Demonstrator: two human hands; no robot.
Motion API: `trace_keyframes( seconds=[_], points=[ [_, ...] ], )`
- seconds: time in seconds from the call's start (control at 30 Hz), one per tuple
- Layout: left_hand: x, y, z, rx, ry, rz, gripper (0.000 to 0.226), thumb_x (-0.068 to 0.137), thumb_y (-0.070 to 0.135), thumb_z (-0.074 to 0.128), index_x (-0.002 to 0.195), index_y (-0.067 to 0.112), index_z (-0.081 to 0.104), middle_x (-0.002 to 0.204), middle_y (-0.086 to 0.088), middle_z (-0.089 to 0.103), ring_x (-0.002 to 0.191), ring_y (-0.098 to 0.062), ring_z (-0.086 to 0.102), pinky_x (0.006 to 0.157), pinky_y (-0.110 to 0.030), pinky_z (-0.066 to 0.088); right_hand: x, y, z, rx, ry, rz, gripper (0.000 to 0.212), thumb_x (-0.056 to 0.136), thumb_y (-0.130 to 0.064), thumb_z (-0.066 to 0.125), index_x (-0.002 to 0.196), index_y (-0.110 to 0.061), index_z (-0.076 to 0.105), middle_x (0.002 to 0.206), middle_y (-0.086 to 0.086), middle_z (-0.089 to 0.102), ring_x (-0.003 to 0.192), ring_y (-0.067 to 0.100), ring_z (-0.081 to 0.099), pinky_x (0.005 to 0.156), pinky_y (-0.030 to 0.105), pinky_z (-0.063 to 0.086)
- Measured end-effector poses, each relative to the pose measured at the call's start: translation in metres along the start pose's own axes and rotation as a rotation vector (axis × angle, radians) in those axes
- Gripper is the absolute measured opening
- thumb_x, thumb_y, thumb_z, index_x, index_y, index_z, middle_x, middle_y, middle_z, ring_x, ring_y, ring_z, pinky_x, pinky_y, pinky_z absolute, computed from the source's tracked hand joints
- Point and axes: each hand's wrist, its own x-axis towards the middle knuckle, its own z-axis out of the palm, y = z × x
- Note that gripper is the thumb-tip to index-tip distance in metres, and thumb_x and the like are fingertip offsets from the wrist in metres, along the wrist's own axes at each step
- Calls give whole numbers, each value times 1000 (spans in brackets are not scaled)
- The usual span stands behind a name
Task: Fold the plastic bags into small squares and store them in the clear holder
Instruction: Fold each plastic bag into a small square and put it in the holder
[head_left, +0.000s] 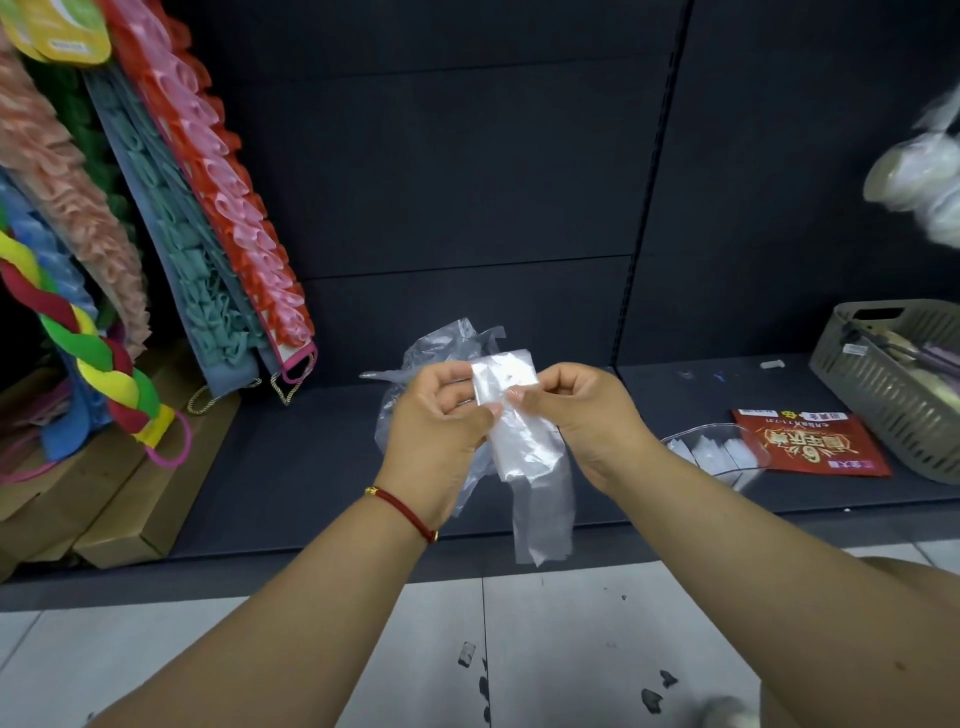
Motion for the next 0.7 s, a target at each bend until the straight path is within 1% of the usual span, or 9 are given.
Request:
trace_keyframes(
  seconds=[0.07, 0.17, 0.27, 0.37, 0.43, 0.5, 0.53, 0.6, 0.7],
  points=[
    [-3, 0, 2, -68, -29, -96, 34, 85, -8, 67, 111, 12, 56, 95, -10, 75, 84, -23, 73, 75, -37, 60, 1, 0, -1, 32, 29, -10, 17, 78, -9, 79, 70, -7, 64, 73, 11, 65, 69, 21, 62, 69, 36, 54],
    [-10, -4, 5, 68, -143, -181, 10, 87, 2, 68, 97, 6, 69, 84, -11, 75, 74, -21, 70, 65, -28, 59, 2, 1, -2, 35, 48, -38, 17, 77, -11, 80, 73, -8, 64, 74, 9, 65, 72, 20, 61, 72, 37, 53],
    [-6, -6, 1, 154, -75, -149, 6, 88, 3, 68, 91, 6, 73, 81, -14, 74, 69, -21, 67, 60, -25, 56, 4, -2, -4, -12, 33, 9, 22, 79, -22, 79, 89, -10, 63, 77, 3, 66, 68, 12, 59, 62, 25, 49],
    [3, -3, -9, 202, 25, -88, 9, 88, 7, 70, 86, 14, 74, 88, -18, 74, 72, -25, 64, 64, -28, 55, 4, -15, -15, -151, 15, 168, 39, 84, -46, 70, 102, -12, 64, 65, -2, 58, 54, 9, 47, 51, 21, 38],
    [6, -3, -14, 193, 51, -65, 11, 88, 8, 69, 85, 17, 74, 89, -15, 75, 80, -30, 70, 73, -35, 58, 1, -22, -21, -103, -105, 330, 52, 86, -59, 59, 111, -13, 63, 55, 0, 55, 47, 11, 44, 47, 23, 34],
    [7, -1, -15, 184, 41, -48, 13, 88, 7, 69, 85, 17, 75, 89, -15, 75, 87, -34, 71, 82, -47, 59, -6, -27, -20, -19, -267, 473, 62, 85, -68, 49, 111, -14, 62, 59, 6, 60, 45, 14, 47, 44, 23, 35],
    [6, 0, -14, 181, 29, -43, 14, 89, 6, 68, 84, 17, 75, 89, -16, 75, 88, -34, 71, 83, -49, 58, -9, -27, -18, 2, -336, 521, 64, 84, -71, 45, 108, -15, 61, 64, 10, 63, 47, 16, 51, 44, 23, 37],
    [5, 2, -12, 162, -10, -42, 13, 89, 5, 67, 86, 15, 76, 90, -15, 75, 89, -32, 71, 83, -45, 57, -11, -21, -15, 18, -427, 566, 71, 83, -76, 40, 104, -11, 61, 77, 16, 69, 56, 20, 60, 50, 24, 45],
    [3, 6, -12, 118, -100, -92, 11, 90, 3, 65, 94, 8, 74, 90, -12, 76, 82, -25, 72, 75, -33, 59, -7, -10, -14, 47, -426, 548, 90, 74, -79, 43, 100, 4, 69, 87, 20, 71, 69, 24, 66, 66, 30, 55]
  ],
)
